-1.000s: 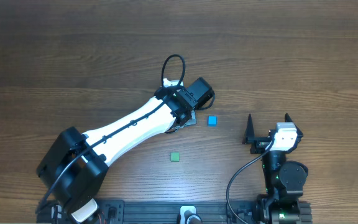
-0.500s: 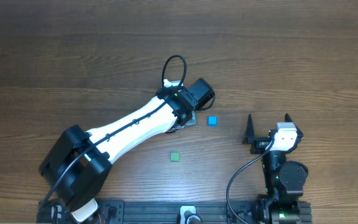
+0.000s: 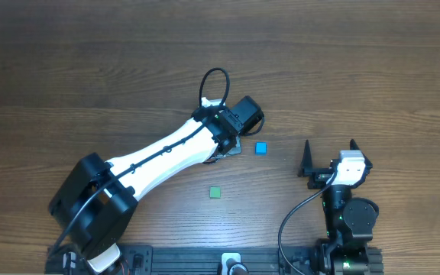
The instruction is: Stack Cubes
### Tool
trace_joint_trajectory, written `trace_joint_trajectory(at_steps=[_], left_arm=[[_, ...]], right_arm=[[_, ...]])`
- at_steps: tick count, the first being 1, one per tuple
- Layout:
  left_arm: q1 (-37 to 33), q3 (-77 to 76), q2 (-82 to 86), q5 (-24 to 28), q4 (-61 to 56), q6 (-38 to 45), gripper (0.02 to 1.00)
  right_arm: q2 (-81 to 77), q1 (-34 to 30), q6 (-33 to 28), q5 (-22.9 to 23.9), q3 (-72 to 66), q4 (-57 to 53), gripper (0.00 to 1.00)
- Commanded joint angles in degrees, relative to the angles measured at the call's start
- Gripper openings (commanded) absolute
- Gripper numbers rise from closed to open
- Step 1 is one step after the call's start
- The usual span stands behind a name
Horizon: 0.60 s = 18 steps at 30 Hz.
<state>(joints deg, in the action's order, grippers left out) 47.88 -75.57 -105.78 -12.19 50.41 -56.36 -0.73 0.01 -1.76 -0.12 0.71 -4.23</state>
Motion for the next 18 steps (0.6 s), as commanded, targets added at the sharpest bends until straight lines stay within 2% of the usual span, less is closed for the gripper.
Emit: trace_joint_trajectory(at_steps=[1,7,10,13,18], left_arm=[[-0.1,0.5,-1.1,0.4,-0.1,0.6,0.384],[-0.1,0.5,-1.1,0.3,-0.1,0.6,0.538],[-0.3,0.5,-0.6,-1.2,-0.3,0.5,0.814],[-2.0,0.5,1.5,-4.6,-2.2,0.4,0.978],[-10.7,0.5,7.1,-6.1,-7.5,5.1,0.998]], right_arm=[[0.4,-0.3,-0.2,-0.5,-0.4,0.1,0.993],[0.4,-0.3,-0.2,-0.5,-0.4,0.1,0.991],[0.4,-0.3,-0.2,-0.5,-0.4,0.1,0.993],[0.4,-0.3,-0.2,-0.5,-0.4,0.1,0.993],[0.4,-0.3,-0.2,-0.5,-0.4,0.1,0.993]])
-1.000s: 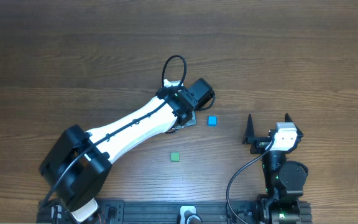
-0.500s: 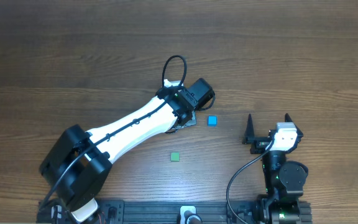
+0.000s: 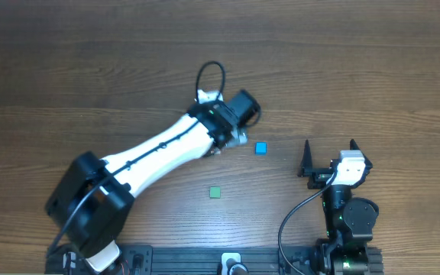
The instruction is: Stack Cubes
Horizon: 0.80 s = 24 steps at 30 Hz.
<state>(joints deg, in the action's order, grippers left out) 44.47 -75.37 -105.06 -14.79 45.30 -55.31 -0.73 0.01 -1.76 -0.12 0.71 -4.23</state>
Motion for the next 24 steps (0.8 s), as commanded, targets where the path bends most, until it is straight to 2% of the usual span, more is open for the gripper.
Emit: trace_joint_trajectory(at_steps=[1,7,11,17,20,21,24], left_arm=[[-9.0,0.3,7.4,-3.5,-2.8,4.9,0.998],[-20.1,0.3,16.4,-3.4,-3.3,11.2,0.998],[-26.7,1.6,25.1,-0.9,-3.2,15.8,0.998],[-31.6,11.3,41.6,-0.2,-5.6,16.5,0.996],[-33.5,19.8,52.0,2.6,-10.6,19.6,0.993],[-35.3,25.4,58.5,5.8,-13.6,22.3,0.991],[-38.4,33.5,68.5,10.7,-17.7,26.8,0.989]], right_arm=[[0.4,-0.3,-0.2,-0.5,-0.4,0.1,0.991],[0.4,-0.3,-0.2,-0.5,-0.4,0.1,0.993],[0.4,-0.3,-0.2,-0.5,-0.4,0.1,0.993],[0.4,-0.3,-0.2,-0.5,-0.4,0.1,0.993],[0.4,-0.3,-0.2,-0.5,-0.4,0.1,0.993],[0.4,-0.3,-0.2,-0.5,-0.4,0.1,0.993],[0.4,-0.3,-0.2,-0.5,-0.4,0.1,0.993]])
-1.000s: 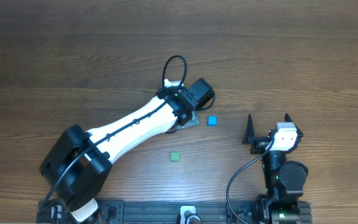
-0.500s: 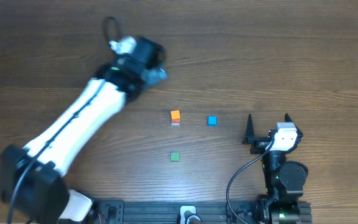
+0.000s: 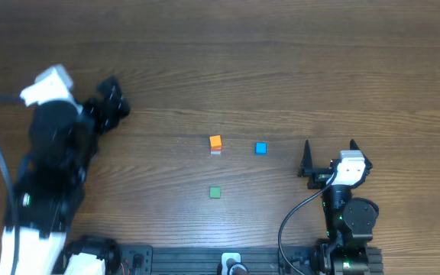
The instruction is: Stack Cubes
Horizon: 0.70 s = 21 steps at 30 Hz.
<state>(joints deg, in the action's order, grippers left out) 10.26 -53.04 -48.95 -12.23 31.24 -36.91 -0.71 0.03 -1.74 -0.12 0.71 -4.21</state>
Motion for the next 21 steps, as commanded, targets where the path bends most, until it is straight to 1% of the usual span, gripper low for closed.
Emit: trace_joint_trajectory(at_steps=[1,5,9,13,21], left_arm=[[-5.2,13.5,15.3,9.6,-4.8,10.1,0.987],[-9.0,22.3,27.2,15.4,-9.3,17.8,0.972],[-11.4,26.6,33.3,17.5,-10.8,21.4,0.974],[-12.3,30.6,37.8,20.8,-14.7,26.3,0.978],[-12.4,39.2,42.9,21.5,-23.8,27.7,0.987]], right_arm=[[0.4,-0.3,-0.3,-0.5,-0.4,0.0,0.991],[0.4,-0.3,-0.3,-0.5,-0.4,0.0,0.991],[0.4,-0.3,-0.3,-0.5,-0.4,0.0,0.993],[0.4,-0.3,-0.3,-0.5,-0.4,0.1,0.993],[0.4,-0.3,-0.3,-0.5,-0.4,0.0,0.993]])
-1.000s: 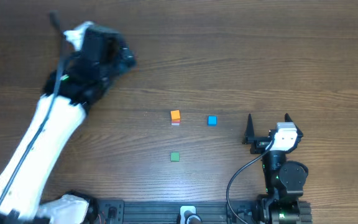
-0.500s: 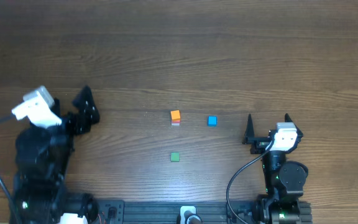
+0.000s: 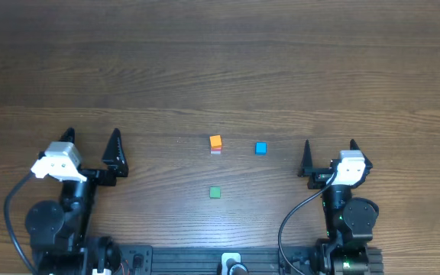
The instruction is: Stack Cubes
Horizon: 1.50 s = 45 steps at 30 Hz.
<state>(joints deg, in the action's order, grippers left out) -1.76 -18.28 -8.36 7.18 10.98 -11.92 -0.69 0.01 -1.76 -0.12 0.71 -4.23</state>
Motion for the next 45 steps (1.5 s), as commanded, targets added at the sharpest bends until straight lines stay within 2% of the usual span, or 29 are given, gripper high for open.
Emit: trace_joint_trajectory(at_steps=[1,6,17,30,45], left_arm=[[-0.4,5.9,3.0,2.4,-5.2,2.7,0.991],[-0.4,11.6,6.2,2.4,-10.3,2.5,0.998],[-0.3,17.8,8.2,2.4,-10.4,2.5,0.996],[3.8,17.9,8.2,1.8,-7.4,2.5,1.0],[3.8,17.9,8.0,1.8,-7.4,2.5,1.0]], right_arm=[[0.4,-0.3,-0.2,-0.5,-0.4,0.1,0.993],[0.4,-0.3,-0.2,-0.5,-0.4,0.1,0.993],[0.4,-0.3,-0.2,-0.5,-0.4,0.1,0.993],[0.4,-0.3,-0.2,-0.5,-0.4,0.1,0.993],[0.4,-0.3,-0.2,-0.5,-0.4,0.1,0.991]])
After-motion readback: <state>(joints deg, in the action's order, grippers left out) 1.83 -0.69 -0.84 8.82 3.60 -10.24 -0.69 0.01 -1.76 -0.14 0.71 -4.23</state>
